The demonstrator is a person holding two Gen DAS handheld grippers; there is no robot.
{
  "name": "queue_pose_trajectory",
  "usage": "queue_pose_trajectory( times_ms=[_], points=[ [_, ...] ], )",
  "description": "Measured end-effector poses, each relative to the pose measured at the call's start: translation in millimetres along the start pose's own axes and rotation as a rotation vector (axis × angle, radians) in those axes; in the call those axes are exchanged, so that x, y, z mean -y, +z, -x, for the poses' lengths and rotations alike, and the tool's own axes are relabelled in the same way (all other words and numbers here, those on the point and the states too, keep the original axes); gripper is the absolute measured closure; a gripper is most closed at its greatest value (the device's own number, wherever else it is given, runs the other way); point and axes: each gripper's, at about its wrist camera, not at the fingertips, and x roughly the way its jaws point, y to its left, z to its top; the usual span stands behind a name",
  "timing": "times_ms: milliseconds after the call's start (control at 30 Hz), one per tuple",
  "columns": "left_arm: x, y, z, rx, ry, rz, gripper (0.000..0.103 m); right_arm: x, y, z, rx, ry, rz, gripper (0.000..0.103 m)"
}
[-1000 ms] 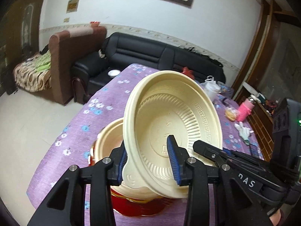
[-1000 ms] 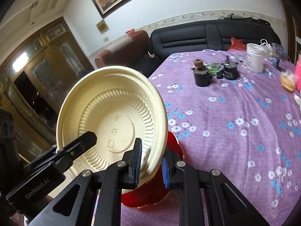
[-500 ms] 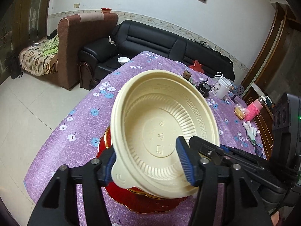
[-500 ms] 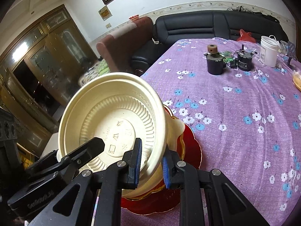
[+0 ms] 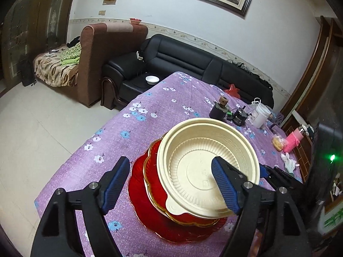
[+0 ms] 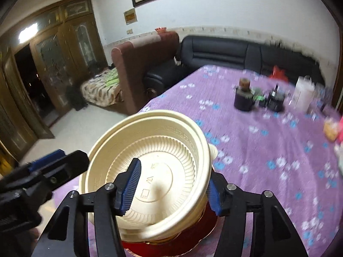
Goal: Organize plates and bowls
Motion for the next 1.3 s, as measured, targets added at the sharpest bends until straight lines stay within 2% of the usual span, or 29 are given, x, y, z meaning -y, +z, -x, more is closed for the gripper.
queue_pose_trajectory(
  times_ms=[233, 333, 567, 833, 1033, 1300],
  points=[
    [-5.7, 0.9, 17.6, 0.048, -0.014, 0.036, 0.021, -32.7, -9.7, 0.0, 0.072, -0.182, 0.189, 0.029],
    [-7.0, 1.4, 21.8, 0.057, -0.006, 0.038, 0.021, -43.1, -13.3, 3.0, 0.11, -0.222, 0.24, 0.023],
    [-8.5, -1.1, 27.0, 0.071, 0.01, 0.047, 0.018, -31.7, -6.8, 27.6, 0.166, -0.129, 0.136, 0.015],
    [-2.1, -8.3, 21.3, 0.074, 0.026, 0.033, 0.017, -9.7, -10.9, 51.3, 0.207, -0.13, 0.052, 0.011],
    [13.5, -11.0, 16.1, 0.111, 0.077, -0.015, 0.017, 22.0, -19.7, 49.2, 0.194, -0.115, -0.04, 0.011],
    [33.1, -14.3, -6.0, 0.071, 0.081, -0.039, 0.017, 45.4, -30.5, 32.7, 0.145, -0.105, -0.084, 0.011]
  ],
)
